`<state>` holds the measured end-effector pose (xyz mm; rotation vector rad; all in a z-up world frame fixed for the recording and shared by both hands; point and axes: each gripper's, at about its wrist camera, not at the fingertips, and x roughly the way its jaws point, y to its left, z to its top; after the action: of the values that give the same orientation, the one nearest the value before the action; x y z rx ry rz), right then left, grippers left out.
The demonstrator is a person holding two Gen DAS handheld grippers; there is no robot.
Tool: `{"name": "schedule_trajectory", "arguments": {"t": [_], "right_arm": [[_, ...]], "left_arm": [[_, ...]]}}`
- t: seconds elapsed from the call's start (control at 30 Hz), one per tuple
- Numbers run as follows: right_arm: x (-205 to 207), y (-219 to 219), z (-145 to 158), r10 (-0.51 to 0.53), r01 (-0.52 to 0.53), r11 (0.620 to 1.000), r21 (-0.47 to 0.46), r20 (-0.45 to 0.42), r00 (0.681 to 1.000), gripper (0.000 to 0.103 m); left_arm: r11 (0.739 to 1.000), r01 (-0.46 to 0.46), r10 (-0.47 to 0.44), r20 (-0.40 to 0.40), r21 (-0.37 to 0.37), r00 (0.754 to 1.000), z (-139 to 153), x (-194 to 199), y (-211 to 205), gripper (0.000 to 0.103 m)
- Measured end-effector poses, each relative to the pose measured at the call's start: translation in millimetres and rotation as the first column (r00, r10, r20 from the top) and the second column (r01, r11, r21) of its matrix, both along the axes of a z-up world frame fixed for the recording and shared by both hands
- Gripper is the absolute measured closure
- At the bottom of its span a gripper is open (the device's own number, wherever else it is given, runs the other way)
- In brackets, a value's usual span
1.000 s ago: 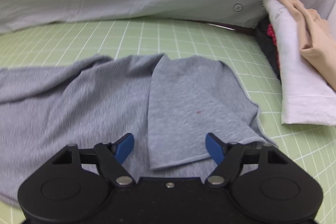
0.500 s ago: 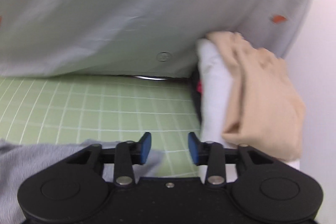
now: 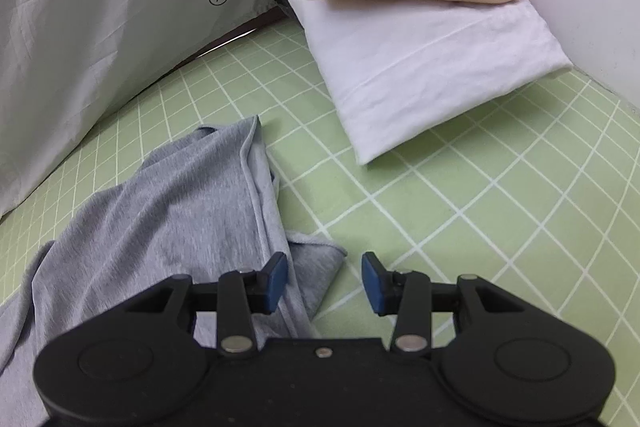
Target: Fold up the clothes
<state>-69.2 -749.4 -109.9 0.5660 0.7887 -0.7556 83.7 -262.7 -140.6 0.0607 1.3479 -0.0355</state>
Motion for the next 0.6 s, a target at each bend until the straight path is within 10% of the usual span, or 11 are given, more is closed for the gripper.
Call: {"name": "schedule_trajectory", "arguments": {"t": [0.1,0.43,0.47,0.53,0.6], "right_arm": [[1.9,-4.5,0.7,0.008,-0.008,1.0,0.019,0.026,1.0,0.102],[-7.3,-11.6,9.3,0.034,-0.043,0.992,-0.118,-0.08,0.996,0.099],[-6.5,-7.8,9.7,0.046,-0.059,0.989,-0.134,-0.096,0.994,0.091],[-7.1,-0.6,13.7,0.038,-0.055,0.981,-0.184,-0.092,0.995,0.036],[-6.3,6.1,17.6,0.031,-0.047,0.973,-0.226,-0.074,0.997,0.013]], "left_arm": [[1.0,-0.003,0.003,-0.001,0.0,1.0,2.4,-2.5,0.4,0.0],[1.0,-0.011,0.011,-0.001,-0.002,1.0,12.6,-12.9,3.6,0.0],[1.0,-0.012,0.012,-0.001,-0.002,1.0,13.6,-13.9,3.8,0.0],[1.0,-0.012,0.012,-0.001,-0.002,1.0,15.6,-17.1,4.0,0.0],[1.0,-0.012,0.012,0.0,-0.002,1.0,17.7,-21.5,4.1,0.0]]}}
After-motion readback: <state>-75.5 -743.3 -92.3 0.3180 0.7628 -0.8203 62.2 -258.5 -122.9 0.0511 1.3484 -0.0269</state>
